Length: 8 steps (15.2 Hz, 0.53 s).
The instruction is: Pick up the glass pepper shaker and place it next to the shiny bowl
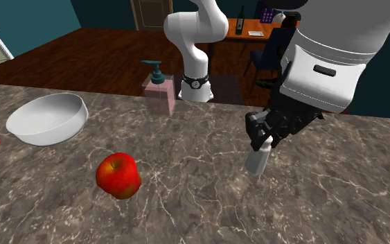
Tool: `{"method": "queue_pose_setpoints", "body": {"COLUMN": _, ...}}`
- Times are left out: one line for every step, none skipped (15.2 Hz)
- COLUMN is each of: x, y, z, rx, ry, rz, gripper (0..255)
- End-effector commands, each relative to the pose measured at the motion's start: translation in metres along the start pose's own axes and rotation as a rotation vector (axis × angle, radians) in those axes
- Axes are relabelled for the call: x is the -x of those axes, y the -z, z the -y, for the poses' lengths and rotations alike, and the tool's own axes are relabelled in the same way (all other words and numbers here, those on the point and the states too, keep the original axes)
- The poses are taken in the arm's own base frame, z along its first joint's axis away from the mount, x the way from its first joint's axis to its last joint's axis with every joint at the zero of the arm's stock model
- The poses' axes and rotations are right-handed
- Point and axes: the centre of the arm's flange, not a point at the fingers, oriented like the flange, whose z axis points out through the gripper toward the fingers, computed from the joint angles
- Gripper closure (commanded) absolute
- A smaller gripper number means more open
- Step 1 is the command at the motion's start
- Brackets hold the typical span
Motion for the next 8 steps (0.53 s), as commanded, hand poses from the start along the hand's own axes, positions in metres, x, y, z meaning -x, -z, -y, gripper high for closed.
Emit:
{"method": "queue_pose_setpoints", "body": {"x": 0.001, "y": 0.011, "z": -0.001, "rx": 0.0, "ry": 0.0, "rz": 0.0, "gripper": 255}}
{"method": "queue_pose_setpoints", "body": {"x": 0.002, "y": 0.016, "z": -0.002, "rx": 0.0, "ry": 0.0, "rz": 0.0, "gripper": 255}}
{"method": "queue_pose_setpoints", "body": {"x": 0.002, "y": 0.022, "z": -0.002, "rx": 0.0, "ry": 0.0, "rz": 0.0, "gripper": 255}}
{"method": "queue_pose_setpoints", "body": {"x": 0.002, "y": 0.027, "z": -0.002, "rx": 0.0, "ry": 0.0, "rz": 0.0, "gripper": 255}}
{"method": "queue_pose_setpoints", "body": {"x": 0.003, "y": 0.032, "z": -0.003, "rx": 0.0, "ry": 0.0, "rz": 0.0, "gripper": 255}}
{"method": "queue_pose_setpoints", "body": {"x": 0.003, "y": 0.037, "z": -0.003, "rx": 0.0, "ry": 0.0, "rz": 0.0, "gripper": 255}}
{"method": "queue_pose_setpoints", "body": {"x": 0.004, "y": 0.043, "z": -0.003, "rx": 0.0, "ry": 0.0, "rz": 0.0, "gripper": 255}}
{"method": "queue_pose_setpoints", "body": {"x": 0.004, "y": 0.048, "z": -0.004, "rx": 0.0, "ry": 0.0, "rz": 0.0, "gripper": 255}}
